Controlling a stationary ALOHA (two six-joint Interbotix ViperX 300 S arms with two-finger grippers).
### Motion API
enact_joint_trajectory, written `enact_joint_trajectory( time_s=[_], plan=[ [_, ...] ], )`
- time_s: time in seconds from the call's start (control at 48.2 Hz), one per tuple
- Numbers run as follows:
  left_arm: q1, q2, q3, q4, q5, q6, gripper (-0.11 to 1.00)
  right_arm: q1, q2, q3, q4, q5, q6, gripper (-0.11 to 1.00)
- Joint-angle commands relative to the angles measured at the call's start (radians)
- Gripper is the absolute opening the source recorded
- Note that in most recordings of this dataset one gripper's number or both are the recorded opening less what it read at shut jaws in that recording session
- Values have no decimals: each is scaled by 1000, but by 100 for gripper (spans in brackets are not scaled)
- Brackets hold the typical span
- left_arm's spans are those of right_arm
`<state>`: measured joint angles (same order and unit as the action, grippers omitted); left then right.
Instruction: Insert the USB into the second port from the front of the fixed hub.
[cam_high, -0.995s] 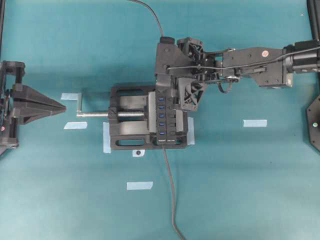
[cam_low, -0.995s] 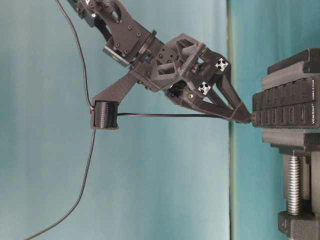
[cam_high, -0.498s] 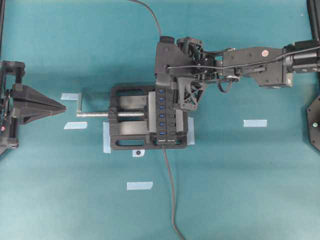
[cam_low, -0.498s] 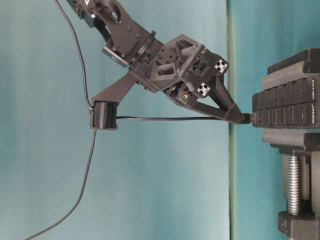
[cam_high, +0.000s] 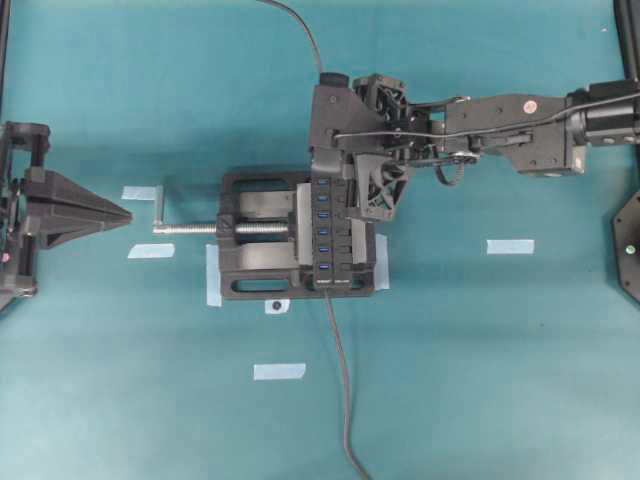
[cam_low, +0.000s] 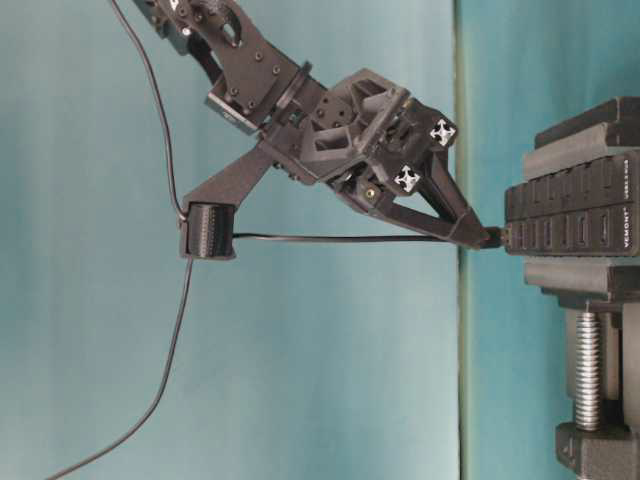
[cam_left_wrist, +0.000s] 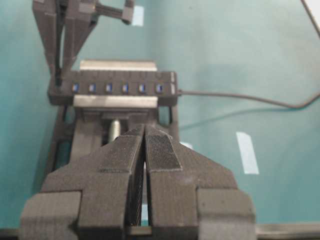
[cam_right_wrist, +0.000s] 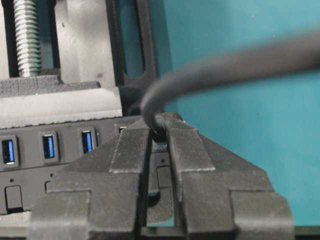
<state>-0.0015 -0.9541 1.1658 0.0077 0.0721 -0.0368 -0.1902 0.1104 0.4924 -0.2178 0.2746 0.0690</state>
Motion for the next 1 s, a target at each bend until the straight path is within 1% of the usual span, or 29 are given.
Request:
enact_joint_trajectory(
  time_s=[0.0,0.124,0.332,0.456,0.58,0.684,0.871,0.974],
  plan=[
    [0,5,-21,3,-5,-2,0,8,-32,-35,3,-5,5,7],
    [0,5,-21,3,-5,-2,0,11,-55,-54,5,15,5,6],
    [-2,3,-21,3,-5,-2,0,38,-97,-80,9,94,6,6],
    [-2,0,-21,3,-5,-2,0,61,-110,-83,32,126,6,6],
    [-2,-5,-20,3,-3,-2,0,86,-126,-84,64,133,8,6],
    [-2,-12,-20,3,-3,-2,0,101,-140,-84,75,135,29,6],
    [-2,-18,-18,3,3,-2,0,127,-164,-78,75,135,81,6],
    [-2,-20,-20,2,5,-2,0,137,-169,-72,74,135,94,6]
  ],
)
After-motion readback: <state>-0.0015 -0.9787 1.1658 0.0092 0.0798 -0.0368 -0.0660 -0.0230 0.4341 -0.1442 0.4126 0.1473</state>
